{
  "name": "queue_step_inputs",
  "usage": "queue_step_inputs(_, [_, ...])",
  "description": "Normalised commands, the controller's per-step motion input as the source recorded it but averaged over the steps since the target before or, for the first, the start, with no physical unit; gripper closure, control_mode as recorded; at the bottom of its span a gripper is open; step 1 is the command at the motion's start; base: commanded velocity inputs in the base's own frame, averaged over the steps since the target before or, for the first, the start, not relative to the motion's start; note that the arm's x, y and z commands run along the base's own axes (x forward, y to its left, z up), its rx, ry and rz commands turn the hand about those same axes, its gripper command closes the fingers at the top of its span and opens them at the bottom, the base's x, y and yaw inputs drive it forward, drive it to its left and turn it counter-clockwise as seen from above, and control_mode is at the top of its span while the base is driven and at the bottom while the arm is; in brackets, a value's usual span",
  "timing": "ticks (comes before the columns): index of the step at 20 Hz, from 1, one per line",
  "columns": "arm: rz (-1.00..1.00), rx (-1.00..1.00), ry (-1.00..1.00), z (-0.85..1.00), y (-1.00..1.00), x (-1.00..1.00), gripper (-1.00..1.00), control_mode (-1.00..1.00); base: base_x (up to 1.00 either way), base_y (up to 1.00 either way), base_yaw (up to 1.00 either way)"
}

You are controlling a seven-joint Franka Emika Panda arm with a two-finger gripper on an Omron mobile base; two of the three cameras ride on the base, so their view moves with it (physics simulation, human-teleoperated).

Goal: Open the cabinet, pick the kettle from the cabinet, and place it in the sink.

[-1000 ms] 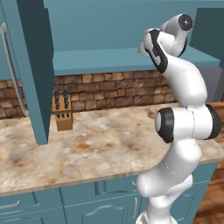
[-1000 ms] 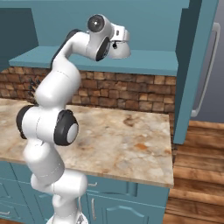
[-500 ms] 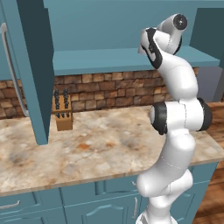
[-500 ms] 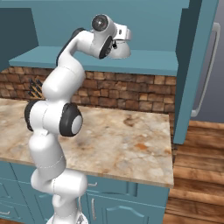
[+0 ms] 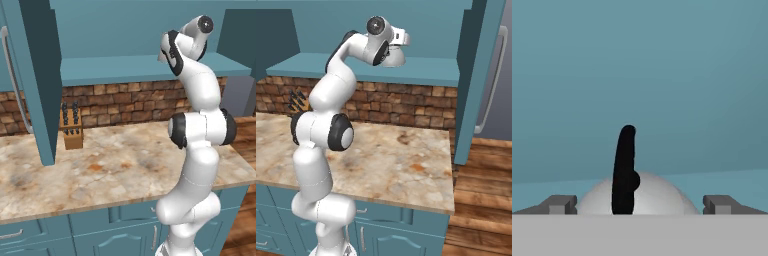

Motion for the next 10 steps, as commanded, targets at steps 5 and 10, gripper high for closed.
queue_step_inputs(5, [0.0, 0.0, 0.0, -0.11, 0.0, 0.13, -1.0, -1.0, 0.0, 0.0, 0.0])
queue_step_inputs(10, [0.0, 0.0, 0.0, -0.14, 0.01, 0.21, -1.0, -1.0, 0.0, 0.0, 0.0])
